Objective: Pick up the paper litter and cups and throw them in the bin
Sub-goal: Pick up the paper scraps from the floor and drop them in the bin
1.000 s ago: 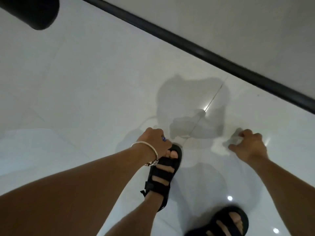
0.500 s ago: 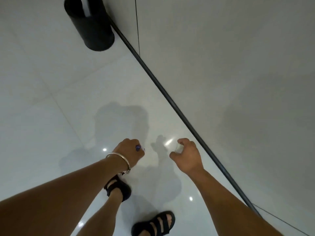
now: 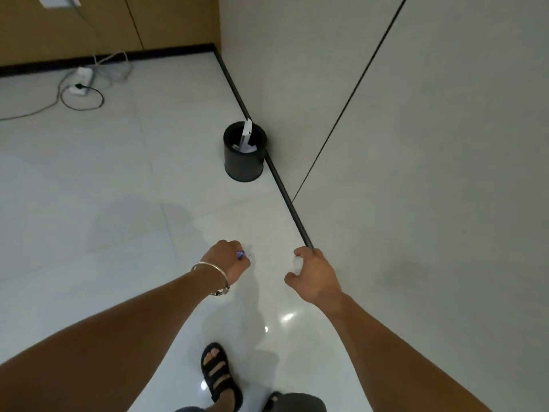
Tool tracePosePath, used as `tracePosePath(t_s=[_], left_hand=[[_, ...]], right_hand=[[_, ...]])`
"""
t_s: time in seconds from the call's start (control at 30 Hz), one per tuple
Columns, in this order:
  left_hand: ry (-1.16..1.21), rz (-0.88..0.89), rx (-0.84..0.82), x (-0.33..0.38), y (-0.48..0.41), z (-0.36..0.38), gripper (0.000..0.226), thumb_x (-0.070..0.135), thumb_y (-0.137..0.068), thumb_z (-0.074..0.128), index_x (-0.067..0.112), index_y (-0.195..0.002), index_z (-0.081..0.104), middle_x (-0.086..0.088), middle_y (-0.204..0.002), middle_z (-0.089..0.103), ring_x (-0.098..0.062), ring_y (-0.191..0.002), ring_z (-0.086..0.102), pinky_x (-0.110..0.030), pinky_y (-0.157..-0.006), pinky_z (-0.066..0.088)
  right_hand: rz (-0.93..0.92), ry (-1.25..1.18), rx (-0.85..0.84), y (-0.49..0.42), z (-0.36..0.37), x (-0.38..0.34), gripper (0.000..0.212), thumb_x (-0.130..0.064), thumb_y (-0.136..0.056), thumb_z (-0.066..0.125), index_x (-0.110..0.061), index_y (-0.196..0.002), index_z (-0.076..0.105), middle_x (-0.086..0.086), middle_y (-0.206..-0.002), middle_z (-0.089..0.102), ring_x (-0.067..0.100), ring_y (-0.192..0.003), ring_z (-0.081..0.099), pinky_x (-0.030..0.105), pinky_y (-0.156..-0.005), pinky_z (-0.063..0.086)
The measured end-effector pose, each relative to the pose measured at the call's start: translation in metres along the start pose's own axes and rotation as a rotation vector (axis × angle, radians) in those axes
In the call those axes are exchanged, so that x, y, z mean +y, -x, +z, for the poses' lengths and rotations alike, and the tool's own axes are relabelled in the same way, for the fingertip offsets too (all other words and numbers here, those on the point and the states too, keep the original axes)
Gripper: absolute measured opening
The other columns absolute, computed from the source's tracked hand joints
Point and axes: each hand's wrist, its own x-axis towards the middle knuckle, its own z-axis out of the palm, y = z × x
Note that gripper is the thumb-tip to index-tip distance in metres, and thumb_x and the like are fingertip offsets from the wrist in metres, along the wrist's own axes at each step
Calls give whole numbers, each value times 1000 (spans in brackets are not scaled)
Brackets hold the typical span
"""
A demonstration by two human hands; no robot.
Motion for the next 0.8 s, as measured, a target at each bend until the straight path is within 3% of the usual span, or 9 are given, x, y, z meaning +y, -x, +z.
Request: tracePosePath(t_s=[0.33,0.6,0.8], left_hand=[[39,-60,133,4,-40,-125,24,37,-90,54,16,-95,64,-3,-87,62,-16,-78,57,-21,-66,39],[101,-100,282,36,-113,-229,24,34,-90,54,12,-92,64,-7,-85,64,-20,-75,57,-24,-64,39],[77,-97,225,22,-184,-271,26,34,-89,55,11,-96,64,-8,-94,64,-23,-83,57,-25,-69,41]], right_hand=[[-119,54,-22,-76,-61,-108,57,-30,-82,65,-23,-136,46,-1,-123,47,16,-99,56,23,-80,49],[-238,93,-32,-173,-117,-191,58,-33,-81,67,-21,-134,47,4,-126,48,21,-107,56,25,-86,46],[-234,81,-15,-239,-125,-241,54,-33,-79,70,-21,-128,51,2,-124,49,20,-104,57,20,-81,41]])
